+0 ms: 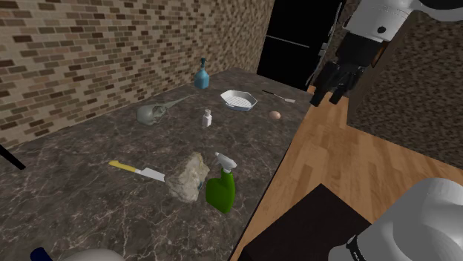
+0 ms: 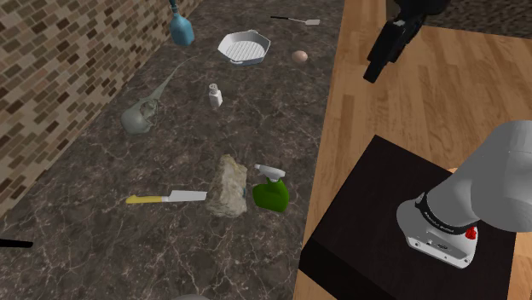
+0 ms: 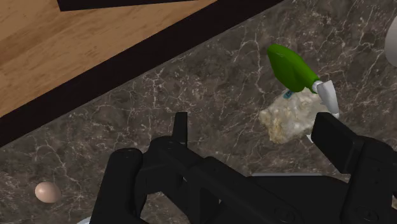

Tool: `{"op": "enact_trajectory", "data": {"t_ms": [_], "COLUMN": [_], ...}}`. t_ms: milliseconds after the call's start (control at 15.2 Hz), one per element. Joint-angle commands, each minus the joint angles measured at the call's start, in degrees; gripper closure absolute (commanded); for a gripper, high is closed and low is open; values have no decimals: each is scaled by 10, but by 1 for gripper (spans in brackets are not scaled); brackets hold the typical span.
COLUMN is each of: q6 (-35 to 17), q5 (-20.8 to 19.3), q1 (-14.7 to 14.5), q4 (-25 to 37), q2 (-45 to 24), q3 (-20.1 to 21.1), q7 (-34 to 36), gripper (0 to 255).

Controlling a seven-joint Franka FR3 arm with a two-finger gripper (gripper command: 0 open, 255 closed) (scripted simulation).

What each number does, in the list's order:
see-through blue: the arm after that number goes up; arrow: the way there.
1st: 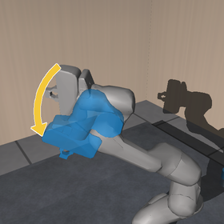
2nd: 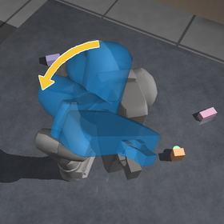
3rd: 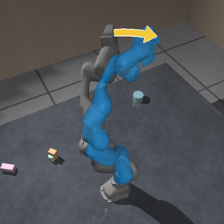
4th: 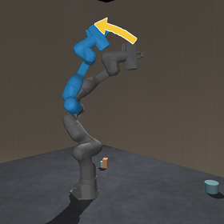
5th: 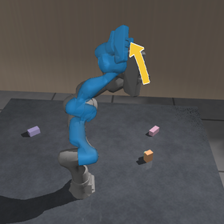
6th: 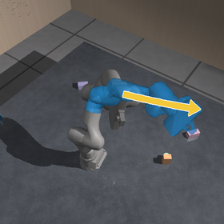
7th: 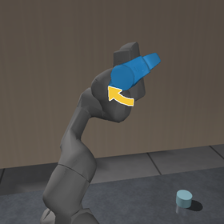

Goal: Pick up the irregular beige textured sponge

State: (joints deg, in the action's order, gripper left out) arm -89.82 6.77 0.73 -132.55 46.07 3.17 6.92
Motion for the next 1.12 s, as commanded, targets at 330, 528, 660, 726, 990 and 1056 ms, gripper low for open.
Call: {"op": "enact_trajectory", "data": {"t_ms": [330, 528, 660, 726, 990, 1056], "q6": [-56, -91, -114, -126, -170, -181], "q5": [33, 48, 55, 57, 57, 55], "q1": [6, 10, 14, 16, 27, 29], "q4": [-12, -9, -3, 1, 27, 35], "q2": [-57, -102, -136, -154, -235, -256], "q3": [66, 105, 130, 142, 188, 199], "q7": [101, 161, 201, 221, 304, 325], "gripper": [0, 0, 0, 0, 0, 0]}}
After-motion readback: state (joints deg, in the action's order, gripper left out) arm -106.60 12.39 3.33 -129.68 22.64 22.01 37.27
